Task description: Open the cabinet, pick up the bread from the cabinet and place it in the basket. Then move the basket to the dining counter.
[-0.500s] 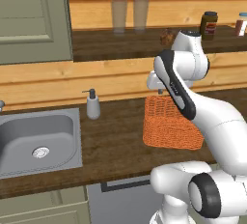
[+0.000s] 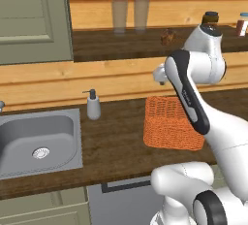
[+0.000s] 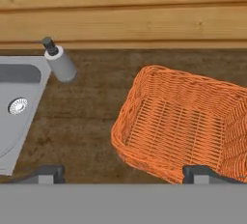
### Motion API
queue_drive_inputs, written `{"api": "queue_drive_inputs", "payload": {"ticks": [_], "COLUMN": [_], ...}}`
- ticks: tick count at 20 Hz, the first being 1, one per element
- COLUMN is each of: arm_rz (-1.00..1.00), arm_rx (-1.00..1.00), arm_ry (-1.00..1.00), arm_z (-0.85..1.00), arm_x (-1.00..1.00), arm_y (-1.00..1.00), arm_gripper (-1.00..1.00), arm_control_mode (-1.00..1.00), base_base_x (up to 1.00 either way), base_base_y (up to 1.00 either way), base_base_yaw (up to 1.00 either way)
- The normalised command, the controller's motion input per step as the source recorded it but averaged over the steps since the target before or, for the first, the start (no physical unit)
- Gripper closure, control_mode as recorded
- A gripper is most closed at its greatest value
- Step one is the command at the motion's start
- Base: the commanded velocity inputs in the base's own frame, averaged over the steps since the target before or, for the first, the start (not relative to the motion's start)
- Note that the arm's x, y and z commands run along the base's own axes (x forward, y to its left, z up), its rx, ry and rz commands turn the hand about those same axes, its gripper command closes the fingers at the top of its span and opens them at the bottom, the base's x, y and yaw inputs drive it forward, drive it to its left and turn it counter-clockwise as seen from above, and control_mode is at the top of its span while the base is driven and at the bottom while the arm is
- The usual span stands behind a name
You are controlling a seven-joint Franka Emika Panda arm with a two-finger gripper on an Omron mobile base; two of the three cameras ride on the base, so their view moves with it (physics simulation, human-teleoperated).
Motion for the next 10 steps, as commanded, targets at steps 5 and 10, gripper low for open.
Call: {"api": "queue_drive_inputs", "payload": {"ticks": [5,10], "arm_rz": [0.0,-0.02], "arm_rx": [0.03,0.0], "arm_ry": [-0.32,-0.38], "arm_z": [0.56,0.63], "arm_x": [-0.2,0.0], "arm_y": [-0.08,0.0], "arm_gripper": [-1.0,-1.0], "arm_control_mode": [-1.0,-1.0], "base_base_x": [0.0,0.0], "base_base_y": [0.0,0.0], "base_base_yaw": [0.0,0.0]}}
